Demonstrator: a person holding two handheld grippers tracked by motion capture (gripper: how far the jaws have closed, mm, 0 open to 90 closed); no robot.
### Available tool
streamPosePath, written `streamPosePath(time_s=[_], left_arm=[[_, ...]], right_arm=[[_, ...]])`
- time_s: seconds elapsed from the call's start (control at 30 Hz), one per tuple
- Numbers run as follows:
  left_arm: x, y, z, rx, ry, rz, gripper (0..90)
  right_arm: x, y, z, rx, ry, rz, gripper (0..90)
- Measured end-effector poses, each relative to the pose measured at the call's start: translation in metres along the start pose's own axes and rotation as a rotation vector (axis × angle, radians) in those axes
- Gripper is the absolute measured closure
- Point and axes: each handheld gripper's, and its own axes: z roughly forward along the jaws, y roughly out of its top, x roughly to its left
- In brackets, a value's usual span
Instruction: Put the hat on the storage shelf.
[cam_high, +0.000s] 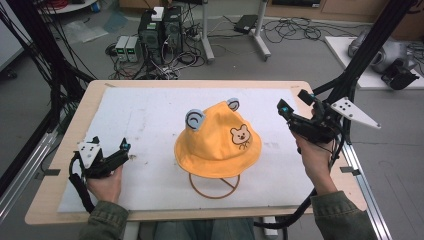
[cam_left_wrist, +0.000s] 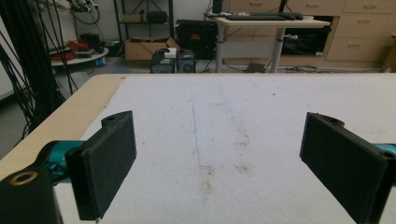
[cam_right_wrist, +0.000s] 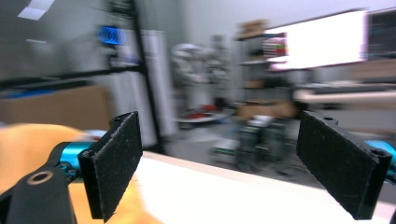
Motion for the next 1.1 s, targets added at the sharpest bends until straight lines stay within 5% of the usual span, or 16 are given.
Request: streamPosePath(time_s=[0.13, 0.33, 0.47, 0.73, 1.1], left_arm=[[0.0, 0.0, 0.0, 0.0, 0.003, -0.002, 11.1], [0.0, 0.001, -0.001, -0.006, 0.013, -0.005, 11.0], [0.0, 0.001, -0.002, -0.012, 0.024, -0.003, 11.0], [-0.001, -0.002, -0.002, -0.015, 0.039, 0.009, 11.0], [0.001, -0.002, -0.003, -0.023, 0.045, 0.002, 11.0]], right_arm=[[0.004, -0.016, -0.008, -0.001, -0.186, -0.101, 14.3], [0.004, -0.049, -0.013, 0.037, -0.3, -0.128, 14.3], [0.004, -0.076, -0.013, 0.062, -0.329, -0.104, 14.2], [0.005, -0.127, -0.013, 0.108, -0.364, -0.132, 14.3], [0.0, -0.136, -0.015, 0.119, -0.371, -0.103, 14.3]])
